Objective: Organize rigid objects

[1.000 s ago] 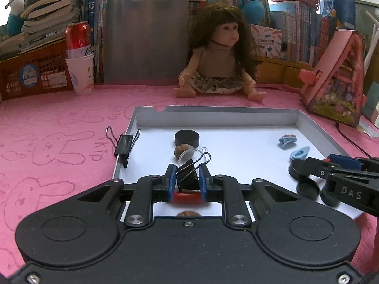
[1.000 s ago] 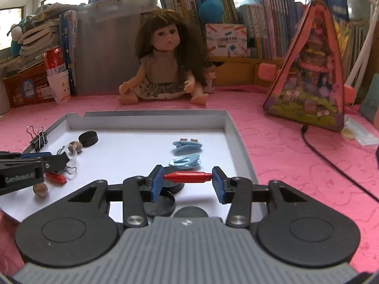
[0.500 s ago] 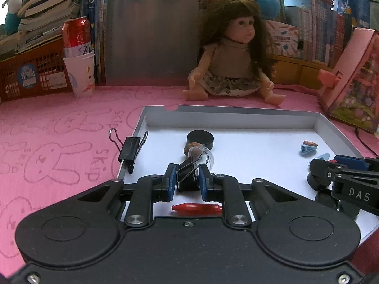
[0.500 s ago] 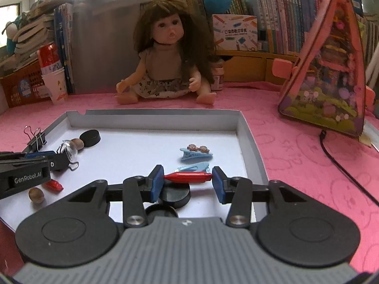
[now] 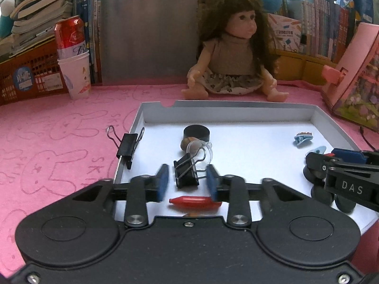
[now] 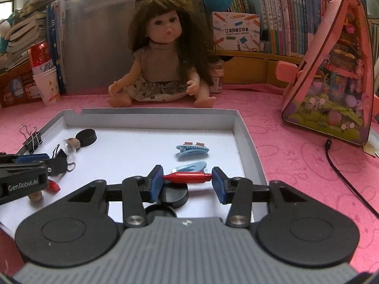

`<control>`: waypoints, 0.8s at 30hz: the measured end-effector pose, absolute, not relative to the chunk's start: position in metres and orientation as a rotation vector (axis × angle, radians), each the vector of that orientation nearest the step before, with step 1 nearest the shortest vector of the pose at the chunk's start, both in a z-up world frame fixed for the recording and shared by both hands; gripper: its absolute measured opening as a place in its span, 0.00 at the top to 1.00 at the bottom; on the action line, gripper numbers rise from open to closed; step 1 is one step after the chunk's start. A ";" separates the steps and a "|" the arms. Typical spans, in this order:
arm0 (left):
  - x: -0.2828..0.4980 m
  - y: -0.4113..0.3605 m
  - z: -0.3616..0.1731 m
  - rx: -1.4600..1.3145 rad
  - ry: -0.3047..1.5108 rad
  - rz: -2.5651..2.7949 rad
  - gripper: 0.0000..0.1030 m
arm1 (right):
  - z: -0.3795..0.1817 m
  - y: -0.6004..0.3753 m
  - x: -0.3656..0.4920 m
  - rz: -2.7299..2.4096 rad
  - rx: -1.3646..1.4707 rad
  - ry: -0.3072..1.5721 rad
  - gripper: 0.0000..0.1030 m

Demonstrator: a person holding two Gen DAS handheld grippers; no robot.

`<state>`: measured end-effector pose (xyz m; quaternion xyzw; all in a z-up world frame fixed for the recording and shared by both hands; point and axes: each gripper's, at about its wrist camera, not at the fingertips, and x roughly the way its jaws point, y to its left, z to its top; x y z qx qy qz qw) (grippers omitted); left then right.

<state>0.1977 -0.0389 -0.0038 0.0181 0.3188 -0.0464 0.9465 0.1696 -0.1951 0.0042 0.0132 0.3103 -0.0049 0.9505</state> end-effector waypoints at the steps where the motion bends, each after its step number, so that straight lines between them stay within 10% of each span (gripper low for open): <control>1: 0.196 -0.039 -0.003 0.038 0.652 -0.096 0.60 | 0.005 -0.195 0.168 -0.006 0.029 0.632 0.36; 11: 0.172 -0.038 0.014 0.050 0.629 -0.112 0.20 | 0.022 -0.195 0.148 0.008 0.035 0.594 0.15; 24: 0.142 -0.036 0.028 0.058 0.610 -0.123 0.16 | 0.036 -0.192 0.127 0.021 0.008 0.570 0.10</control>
